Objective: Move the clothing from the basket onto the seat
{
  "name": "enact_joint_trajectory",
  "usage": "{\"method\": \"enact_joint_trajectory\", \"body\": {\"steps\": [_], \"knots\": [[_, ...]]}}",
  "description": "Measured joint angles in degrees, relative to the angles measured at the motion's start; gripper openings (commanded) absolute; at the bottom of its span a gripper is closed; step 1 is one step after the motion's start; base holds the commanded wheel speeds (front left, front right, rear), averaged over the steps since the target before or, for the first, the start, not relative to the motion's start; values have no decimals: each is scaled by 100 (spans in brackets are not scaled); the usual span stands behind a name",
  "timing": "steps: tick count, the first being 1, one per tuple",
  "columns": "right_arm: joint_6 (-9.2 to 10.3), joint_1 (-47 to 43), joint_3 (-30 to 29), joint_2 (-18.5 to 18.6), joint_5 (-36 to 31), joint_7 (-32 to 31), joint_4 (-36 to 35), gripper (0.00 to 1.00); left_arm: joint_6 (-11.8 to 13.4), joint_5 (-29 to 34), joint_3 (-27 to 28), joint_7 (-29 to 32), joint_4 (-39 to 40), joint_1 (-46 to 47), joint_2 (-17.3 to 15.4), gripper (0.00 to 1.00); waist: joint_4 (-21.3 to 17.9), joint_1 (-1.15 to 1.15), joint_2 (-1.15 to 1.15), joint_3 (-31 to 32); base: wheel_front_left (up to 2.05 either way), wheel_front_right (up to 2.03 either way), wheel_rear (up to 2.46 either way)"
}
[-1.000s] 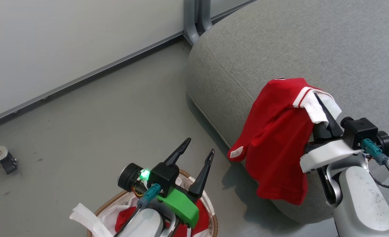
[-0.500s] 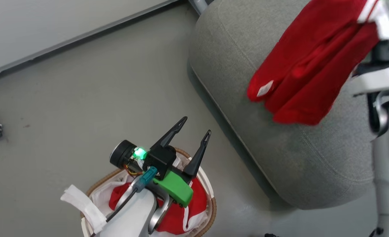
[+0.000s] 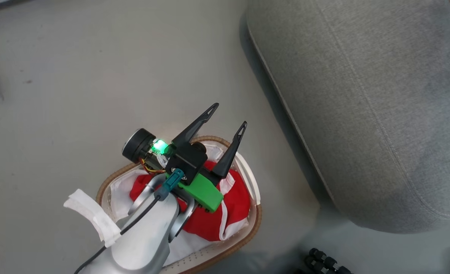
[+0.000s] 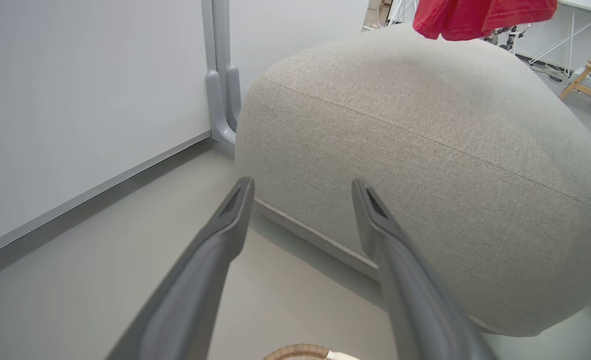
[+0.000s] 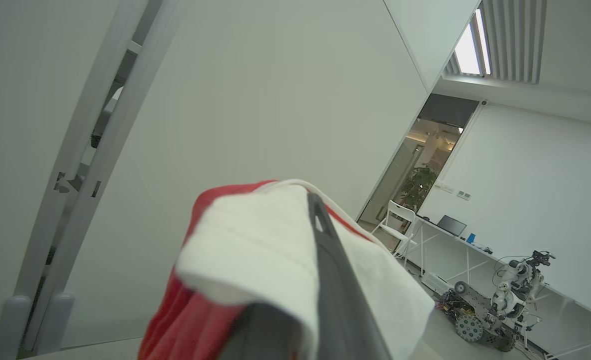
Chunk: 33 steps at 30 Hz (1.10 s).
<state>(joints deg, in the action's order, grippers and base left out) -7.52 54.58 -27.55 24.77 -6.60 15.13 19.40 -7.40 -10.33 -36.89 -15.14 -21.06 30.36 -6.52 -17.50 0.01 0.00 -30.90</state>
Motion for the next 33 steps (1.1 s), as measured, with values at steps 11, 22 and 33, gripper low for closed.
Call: {"method": "enact_joint_trajectory", "body": {"steps": [11,22,33], "knots": [[-1,470,-133,-272,-120,0,1466,0,2,172,41,1,64,177,-131,100,392,0,0,-820,0,0,0],[-1,96,-448,-1025,-365,1,2002,21,18,232,116,0,91,234,-177,100,586,0,0,-1253,0,0,0],[-1,-816,-337,-1534,-416,1,1254,100,41,158,183,1,58,162,-148,100,478,0,0,-1054,0,0,0]]}}
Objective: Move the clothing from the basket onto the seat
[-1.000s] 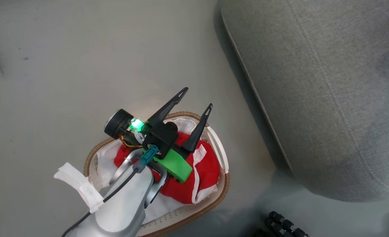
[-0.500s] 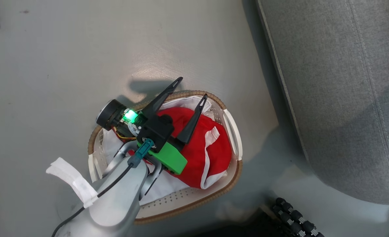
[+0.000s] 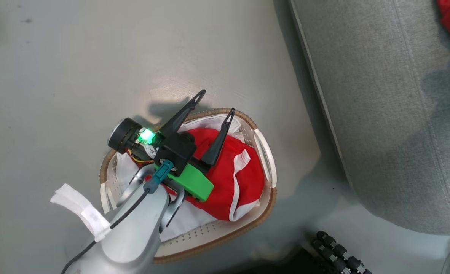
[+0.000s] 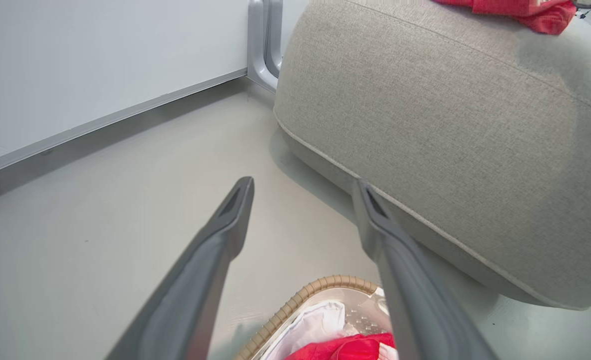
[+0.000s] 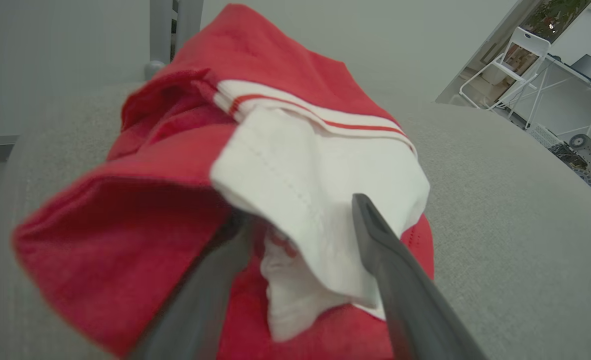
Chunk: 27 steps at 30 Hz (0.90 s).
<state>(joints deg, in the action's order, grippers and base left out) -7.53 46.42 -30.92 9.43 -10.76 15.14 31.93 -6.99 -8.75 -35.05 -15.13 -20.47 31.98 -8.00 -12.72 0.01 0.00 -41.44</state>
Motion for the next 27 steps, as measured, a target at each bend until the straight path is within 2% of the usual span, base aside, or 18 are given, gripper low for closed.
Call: {"method": "enact_joint_trajectory", "body": {"steps": [12,17,21,27], "knots": [[0,-915,443,-209,112,-1,-595,100,1,-178,434,-1,119,-162,148,100,-5,0,0,582,0,0,0],[0,-960,621,-53,111,0,-671,100,1,-258,714,-1,198,-337,247,100,73,0,0,953,0,0,0],[1,-933,815,215,135,-1,-608,100,1,-343,928,-1,253,-510,347,100,183,-1,0,1280,0,0,0],[1,-881,1206,267,237,0,-500,100,1,-459,1372,0,402,-862,445,100,417,-1,0,1764,0,0,0]]}}
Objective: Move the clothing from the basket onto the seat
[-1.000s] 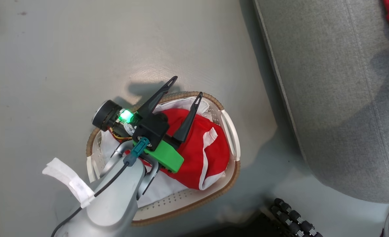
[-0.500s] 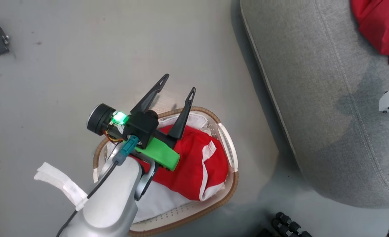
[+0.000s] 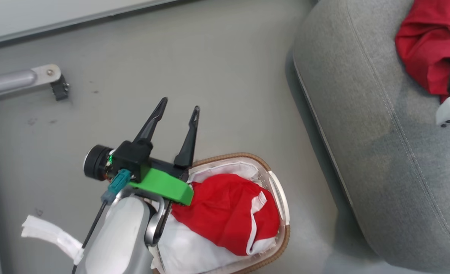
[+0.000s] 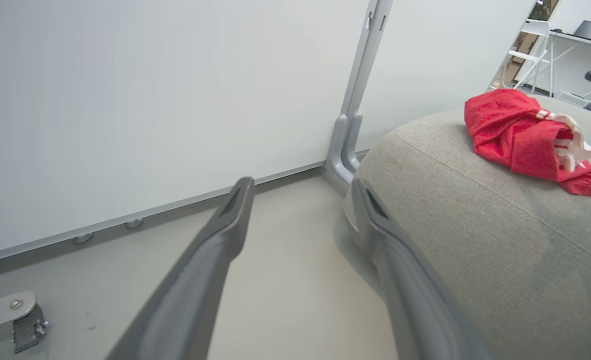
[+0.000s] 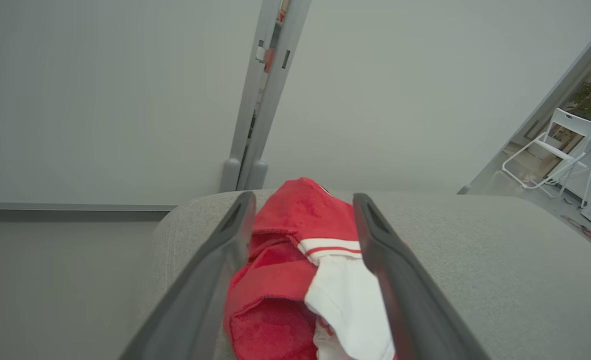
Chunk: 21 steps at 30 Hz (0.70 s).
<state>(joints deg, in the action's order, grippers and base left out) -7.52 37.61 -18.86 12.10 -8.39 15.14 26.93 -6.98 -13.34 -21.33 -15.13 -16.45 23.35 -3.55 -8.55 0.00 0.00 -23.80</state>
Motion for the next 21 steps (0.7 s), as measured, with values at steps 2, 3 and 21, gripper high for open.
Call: {"method": "enact_joint_trajectory", "body": {"steps": [2,3,21], "knots": [[0,2,166,-59,34,0,22,100,1,-30,170,-1,24,-149,23,100,86,0,0,143,0,0,0],[0,2,248,-107,59,0,31,100,1,-105,280,-1,40,-235,40,100,133,0,0,215,0,0,0],[0,-1386,1268,-912,591,-1,-141,100,199,-338,1204,-1,189,-1620,65,100,799,0,0,1419,0,0,0]]}}
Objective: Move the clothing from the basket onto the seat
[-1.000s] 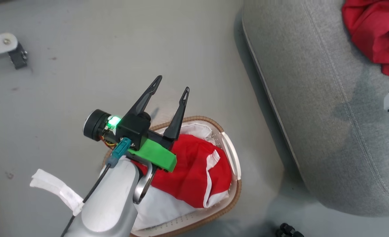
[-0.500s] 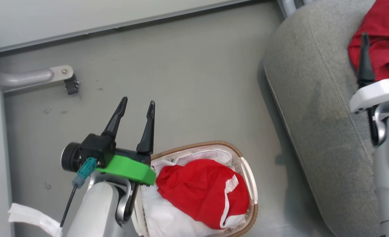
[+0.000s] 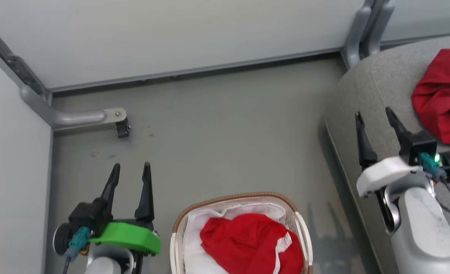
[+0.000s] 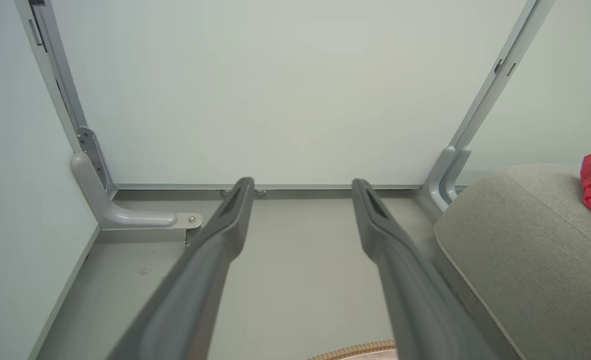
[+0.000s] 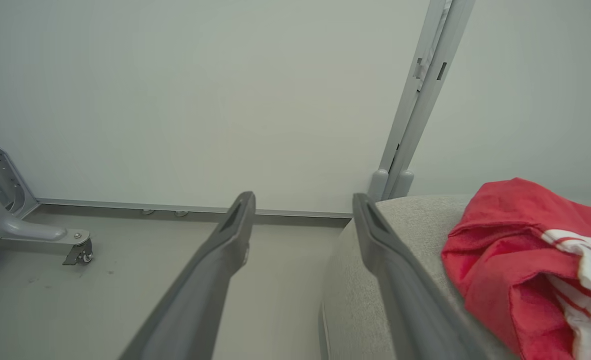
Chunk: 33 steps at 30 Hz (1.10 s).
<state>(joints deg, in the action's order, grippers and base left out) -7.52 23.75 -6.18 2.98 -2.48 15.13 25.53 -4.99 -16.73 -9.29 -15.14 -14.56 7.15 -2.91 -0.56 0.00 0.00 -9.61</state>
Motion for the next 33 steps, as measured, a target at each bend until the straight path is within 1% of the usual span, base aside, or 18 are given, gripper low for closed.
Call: {"method": "enact_joint_trajectory", "body": {"steps": [1,3,7,13,21,33], "knots": [[0,-98,5,-2,20,1,-26,100,5,-16,30,0,8,-73,0,100,21,0,0,60,0,0,0],[0,-333,121,-5,302,1,-49,100,23,-29,116,0,24,-262,1,100,65,0,0,210,0,0,0],[0,-728,352,-23,534,0,-124,100,31,-31,238,0,24,-586,2,100,105,0,0,471,0,0,0],[0,-1196,488,-20,766,0,-223,100,56,-91,312,0,34,-862,2,100,103,0,0,776,0,0,0],[0,-1292,684,-20,793,0,-230,100,73,-97,364,0,68,-907,3,100,32,0,0,902,0,0,0],[0,-1335,868,-20,901,0,-210,100,69,-80,350,0,58,-910,3,100,31,0,0,947,0,0,0]]}}
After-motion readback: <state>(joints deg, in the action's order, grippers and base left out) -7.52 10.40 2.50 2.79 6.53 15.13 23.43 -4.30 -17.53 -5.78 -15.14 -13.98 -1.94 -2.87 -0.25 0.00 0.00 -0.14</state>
